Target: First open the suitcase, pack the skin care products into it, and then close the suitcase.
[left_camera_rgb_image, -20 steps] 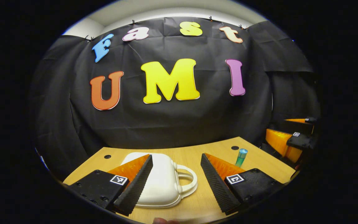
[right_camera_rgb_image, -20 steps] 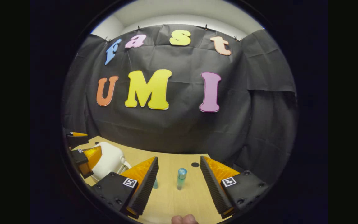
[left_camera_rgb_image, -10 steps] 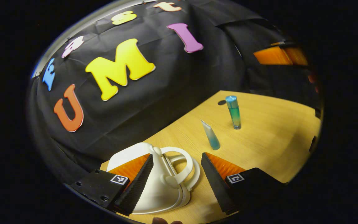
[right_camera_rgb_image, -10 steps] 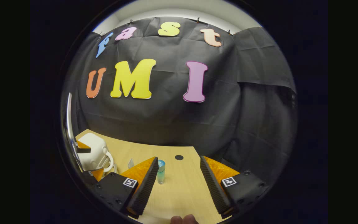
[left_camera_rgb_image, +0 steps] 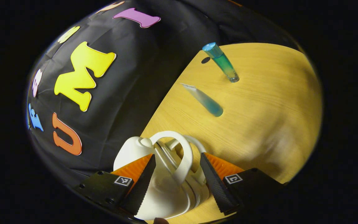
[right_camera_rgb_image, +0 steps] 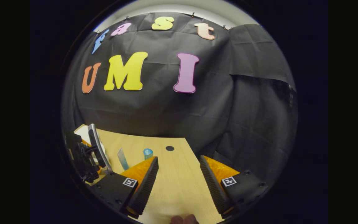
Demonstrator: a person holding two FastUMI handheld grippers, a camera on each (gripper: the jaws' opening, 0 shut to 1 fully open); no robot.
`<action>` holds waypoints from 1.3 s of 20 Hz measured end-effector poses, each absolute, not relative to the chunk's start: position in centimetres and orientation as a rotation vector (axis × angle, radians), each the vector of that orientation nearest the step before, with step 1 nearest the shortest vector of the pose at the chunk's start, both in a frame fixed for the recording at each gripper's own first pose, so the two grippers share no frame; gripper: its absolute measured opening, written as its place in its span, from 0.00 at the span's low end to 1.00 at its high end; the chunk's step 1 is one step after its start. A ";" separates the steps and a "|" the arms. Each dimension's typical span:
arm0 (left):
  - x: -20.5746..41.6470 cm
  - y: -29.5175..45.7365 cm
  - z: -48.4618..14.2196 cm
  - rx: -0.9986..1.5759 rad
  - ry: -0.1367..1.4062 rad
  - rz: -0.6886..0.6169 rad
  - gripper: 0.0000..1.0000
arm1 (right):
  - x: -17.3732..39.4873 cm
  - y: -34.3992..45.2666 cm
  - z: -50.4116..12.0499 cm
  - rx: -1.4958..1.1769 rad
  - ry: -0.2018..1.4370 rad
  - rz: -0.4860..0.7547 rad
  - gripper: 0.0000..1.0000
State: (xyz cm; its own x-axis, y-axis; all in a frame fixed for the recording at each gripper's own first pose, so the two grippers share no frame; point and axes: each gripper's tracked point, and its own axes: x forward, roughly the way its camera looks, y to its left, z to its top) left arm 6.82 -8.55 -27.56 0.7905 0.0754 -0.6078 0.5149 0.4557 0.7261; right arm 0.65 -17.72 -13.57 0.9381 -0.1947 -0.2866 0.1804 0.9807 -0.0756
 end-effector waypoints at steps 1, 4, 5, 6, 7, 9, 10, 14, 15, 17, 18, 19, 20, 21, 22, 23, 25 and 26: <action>6.9 -8.2 -28.0 1.096 0.657 -0.292 0.90 | 0.4 -17.5 -13.6 -0.050 0.299 -0.189 0.80; 7.6 -8.4 -28.7 1.164 0.693 -0.310 0.78 | -0.2 -16.9 -13.7 -0.049 0.300 -0.183 0.80; 7.8 -8.2 -28.9 1.184 0.704 -0.311 0.71 | -0.4 -16.8 -13.8 -0.050 0.301 -0.181 0.80; 7.9 -8.1 -29.0 1.197 0.714 -0.310 0.68 | -0.6 -16.5 -13.7 -0.051 0.302 -0.180 0.80; 8.1 -7.9 -29.2 1.204 0.727 -0.303 0.57 | -0.8 -16.4 -13.6 -0.051 0.302 -0.179 0.80; 7.9 -7.5 -29.6 1.211 0.760 -0.293 0.38 | -1.1 -16.2 -13.3 -0.050 0.293 -0.181 0.80; 7.8 -7.7 -29.6 1.213 0.766 -0.296 0.34 | -1.2 -16.3 -13.1 -0.050 0.287 -0.184 0.79; 8.1 -8.2 -27.2 1.155 0.681 -0.258 0.19 | -1.2 -15.8 -12.6 -0.039 0.280 -0.192 0.80; 7.9 -7.9 -26.2 1.127 0.654 -0.236 0.14 | -1.0 -15.5 -12.3 -0.031 0.277 -0.193 0.80; 7.9 -7.7 -24.1 1.053 0.601 -0.205 0.10 | -0.6 -14.9 -11.8 -0.018 0.268 -0.193 0.80; 8.0 -7.5 -22.9 1.012 0.562 -0.188 0.08 | -0.3 -14.5 -11.1 -0.019 0.255 -0.193 0.80; 8.0 -7.3 -21.7 0.973 0.525 -0.172 0.06 | 0.0 -14.0 -10.5 -0.026 0.246 -0.191 0.80; 8.0 -7.0 -20.3 0.931 0.488 -0.159 0.05 | 0.2 -13.4 -10.2 -0.034 0.242 -0.185 0.80; 8.1 -6.5 -18.9 0.878 0.453 -0.149 0.04 | 0.3 -12.7 -9.7 -0.036 0.239 -0.174 0.80; 8.3 -5.9 -17.8 0.818 0.434 -0.139 0.04 | 0.7 -11.8 -9.2 -0.039 0.234 -0.156 0.80; 8.4 -5.0 -16.7 0.759 0.416 -0.133 0.03 | 0.9 -10.5 -8.6 -0.045 0.228 -0.136 0.80; 9.0 -2.9 -13.8 0.666 0.362 -0.102 0.03 | 1.2 -7.7 -7.9 -0.064 0.220 -0.083 0.80; 9.4 -1.6 -12.2 0.623 0.328 -0.082 0.03 | 1.3 -6.4 -7.4 -0.074 0.212 -0.058 0.80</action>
